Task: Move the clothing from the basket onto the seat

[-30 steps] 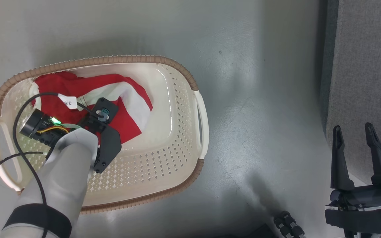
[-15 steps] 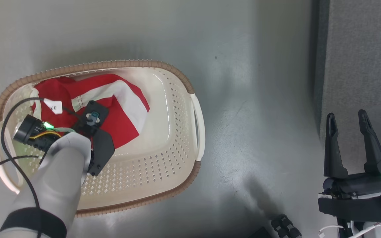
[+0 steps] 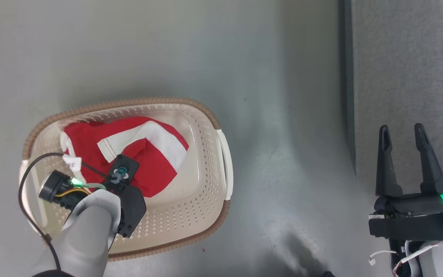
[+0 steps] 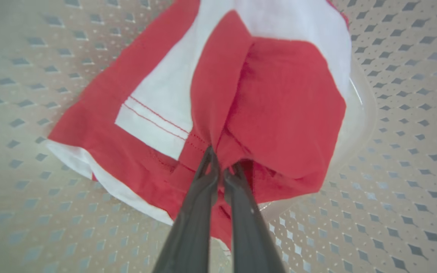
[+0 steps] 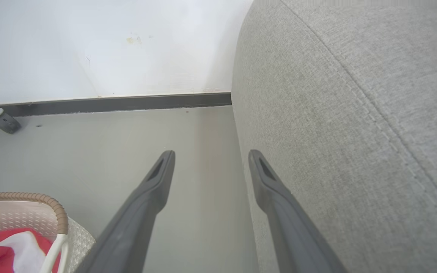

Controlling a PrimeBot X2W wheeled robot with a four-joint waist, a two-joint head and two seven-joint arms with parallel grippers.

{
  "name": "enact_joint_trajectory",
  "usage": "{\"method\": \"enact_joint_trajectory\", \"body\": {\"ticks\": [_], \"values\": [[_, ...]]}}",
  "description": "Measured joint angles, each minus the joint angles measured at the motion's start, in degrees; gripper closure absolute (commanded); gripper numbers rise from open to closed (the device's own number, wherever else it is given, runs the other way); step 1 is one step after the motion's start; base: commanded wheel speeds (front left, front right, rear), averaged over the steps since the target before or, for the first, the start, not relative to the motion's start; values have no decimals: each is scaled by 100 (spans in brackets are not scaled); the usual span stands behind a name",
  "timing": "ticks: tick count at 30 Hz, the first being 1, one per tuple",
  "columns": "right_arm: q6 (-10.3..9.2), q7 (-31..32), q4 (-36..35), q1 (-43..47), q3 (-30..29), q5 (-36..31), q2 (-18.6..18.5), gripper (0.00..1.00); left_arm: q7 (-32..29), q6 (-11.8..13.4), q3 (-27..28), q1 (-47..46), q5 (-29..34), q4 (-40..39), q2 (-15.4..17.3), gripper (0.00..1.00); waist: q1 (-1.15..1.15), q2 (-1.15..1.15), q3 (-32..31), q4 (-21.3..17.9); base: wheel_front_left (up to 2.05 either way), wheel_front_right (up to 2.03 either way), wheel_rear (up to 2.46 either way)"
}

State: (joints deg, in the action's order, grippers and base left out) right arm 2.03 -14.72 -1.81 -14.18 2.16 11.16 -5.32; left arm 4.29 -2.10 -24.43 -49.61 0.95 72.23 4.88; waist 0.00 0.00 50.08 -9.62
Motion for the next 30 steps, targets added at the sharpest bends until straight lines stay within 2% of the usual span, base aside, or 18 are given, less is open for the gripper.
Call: {"method": "enact_joint_trajectory", "body": {"ticks": [4, 14, 30], "values": [[9, 0, 182, -103, -25, 12, 47, 0, 197, -30, 208, 117, -225, 10, -34, 100, -1, 0, -315, 17, 0, 0, 0], [77, 0, 699, -152, -88, 103, 100, 0, 691, -152, 237, 405, -353, 13, -86, 100, -1, 0, -1150, 61, 0, 0, 0], [201, 1, 1337, 103, -254, 235, 133, 0, 955, -304, 492, 1107, -798, -63, -209, 100, -1, -1, -2524, 187, 0, 0, 0]]}}
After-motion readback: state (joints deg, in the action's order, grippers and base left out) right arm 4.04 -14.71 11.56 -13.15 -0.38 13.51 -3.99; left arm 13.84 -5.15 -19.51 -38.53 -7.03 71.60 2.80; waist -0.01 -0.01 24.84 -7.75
